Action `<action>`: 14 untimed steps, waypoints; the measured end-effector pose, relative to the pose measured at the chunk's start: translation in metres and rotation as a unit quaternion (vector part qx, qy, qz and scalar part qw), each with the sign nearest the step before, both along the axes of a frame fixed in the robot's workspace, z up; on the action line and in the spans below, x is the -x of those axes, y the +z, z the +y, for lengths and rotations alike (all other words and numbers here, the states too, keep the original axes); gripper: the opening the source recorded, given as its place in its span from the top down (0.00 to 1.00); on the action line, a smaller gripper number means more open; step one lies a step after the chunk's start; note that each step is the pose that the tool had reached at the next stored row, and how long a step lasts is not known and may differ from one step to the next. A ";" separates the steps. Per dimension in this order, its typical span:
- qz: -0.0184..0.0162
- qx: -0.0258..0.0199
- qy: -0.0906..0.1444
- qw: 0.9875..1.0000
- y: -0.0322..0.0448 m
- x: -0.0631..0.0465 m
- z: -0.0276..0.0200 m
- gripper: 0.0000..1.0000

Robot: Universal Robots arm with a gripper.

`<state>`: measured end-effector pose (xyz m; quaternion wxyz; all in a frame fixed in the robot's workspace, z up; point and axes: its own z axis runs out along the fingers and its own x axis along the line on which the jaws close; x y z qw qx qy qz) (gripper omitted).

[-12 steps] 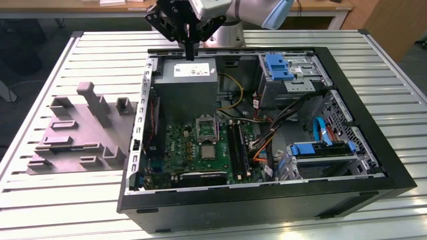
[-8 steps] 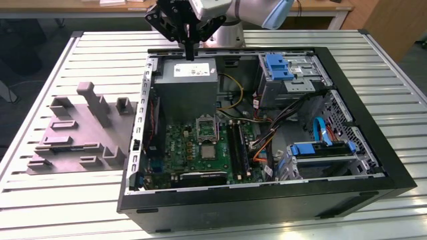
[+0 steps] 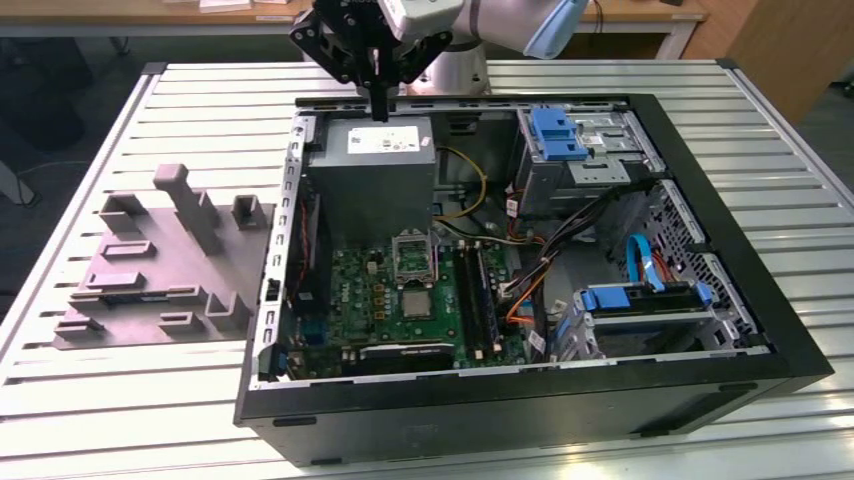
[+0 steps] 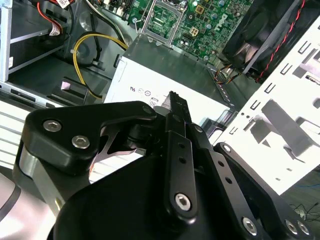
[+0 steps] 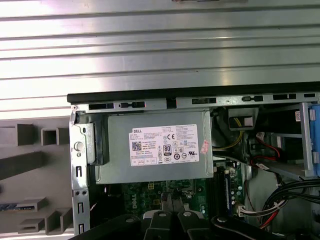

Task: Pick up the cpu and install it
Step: 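Close the cpu cover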

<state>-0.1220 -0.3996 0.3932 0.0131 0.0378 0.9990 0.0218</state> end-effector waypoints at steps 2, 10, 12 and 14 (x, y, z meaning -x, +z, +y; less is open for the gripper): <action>0.000 0.000 0.000 1.000 -0.0001 0.000 -0.0011 0.89; 0.000 0.000 0.019 1.000 -0.0062 0.000 -0.0126 0.89; 0.000 0.000 0.038 0.999 -0.0090 0.000 -0.0126 0.89; 0.000 0.000 0.046 0.999 -0.0118 -0.001 -0.0128 0.89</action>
